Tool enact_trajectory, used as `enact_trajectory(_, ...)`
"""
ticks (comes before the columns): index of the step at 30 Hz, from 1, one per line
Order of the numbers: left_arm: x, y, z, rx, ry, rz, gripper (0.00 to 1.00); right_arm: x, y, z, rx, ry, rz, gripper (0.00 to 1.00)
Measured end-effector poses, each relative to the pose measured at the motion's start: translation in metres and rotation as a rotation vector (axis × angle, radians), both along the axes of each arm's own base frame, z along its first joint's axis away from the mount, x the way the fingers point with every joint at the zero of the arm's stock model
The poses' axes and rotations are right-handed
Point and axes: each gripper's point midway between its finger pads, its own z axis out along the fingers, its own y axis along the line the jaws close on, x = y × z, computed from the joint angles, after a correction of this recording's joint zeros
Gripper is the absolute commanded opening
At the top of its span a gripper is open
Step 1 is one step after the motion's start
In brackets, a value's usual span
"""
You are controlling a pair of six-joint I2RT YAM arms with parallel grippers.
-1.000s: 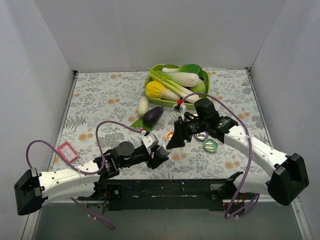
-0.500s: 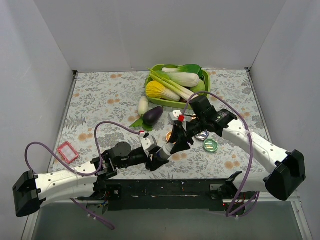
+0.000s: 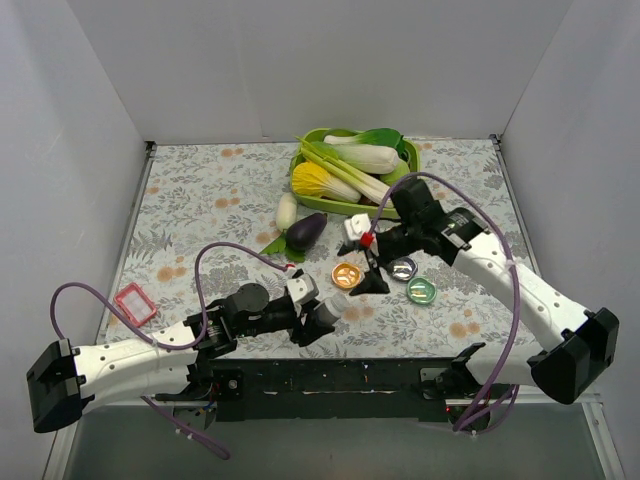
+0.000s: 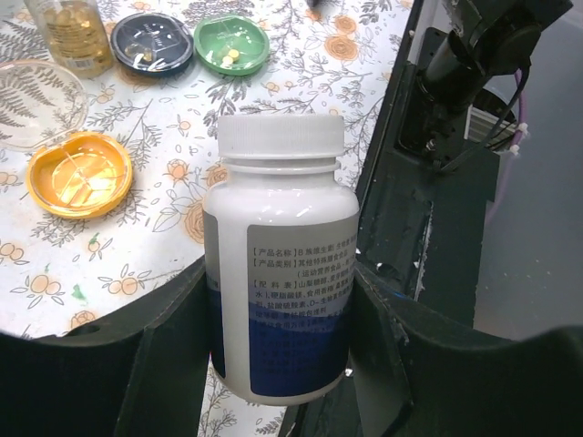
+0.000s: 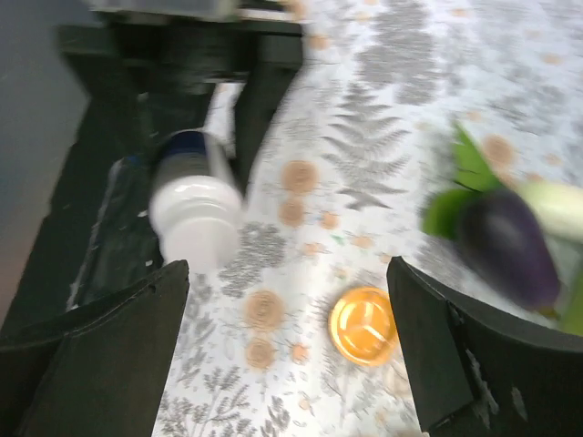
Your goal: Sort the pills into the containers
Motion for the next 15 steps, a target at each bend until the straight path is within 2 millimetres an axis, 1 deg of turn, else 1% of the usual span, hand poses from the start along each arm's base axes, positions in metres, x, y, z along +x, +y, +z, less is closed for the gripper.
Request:
enact_trajectory(2,0.003,0.001,0.000,0.000,-0.005,0.016,0.00,0.028,-0.006,0.019,0.045,-0.005,-0.129,0.98)
enact_trajectory(3,0.004,0.001,0.001,-0.001,-0.008,0.023,0.00,0.040,-0.013,0.026,0.056,0.004,-0.212,0.97)
enact_trajectory(4,0.005,0.001,0.000,0.001,-0.011,0.027,0.00,0.048,-0.018,0.032,0.062,0.006,-0.276,0.93)
enact_trajectory(5,0.007,0.001,0.000,0.003,-0.012,0.031,0.00,0.055,-0.023,0.039,0.072,0.016,-0.339,0.87)
enact_trajectory(7,0.010,-0.001,-0.001,0.017,-0.015,0.042,0.00,0.056,-0.023,0.050,0.080,0.084,-0.400,0.86)
enact_trajectory(10,0.018,-0.005,-0.001,0.033,-0.018,0.069,0.00,0.046,-0.007,0.060,0.086,0.288,-0.355,0.84)
enact_trajectory(11,0.020,-0.005,-0.001,0.036,-0.020,0.079,0.00,0.043,-0.002,0.054,0.078,0.372,-0.338,0.84)
enact_trajectory(13,0.026,-0.006,0.000,0.037,-0.026,0.104,0.00,0.036,0.003,0.029,0.038,0.532,-0.347,0.88)
enact_trajectory(15,0.030,-0.006,0.002,0.030,-0.034,0.125,0.00,0.021,-0.001,-0.004,-0.032,0.717,-0.396,0.89)
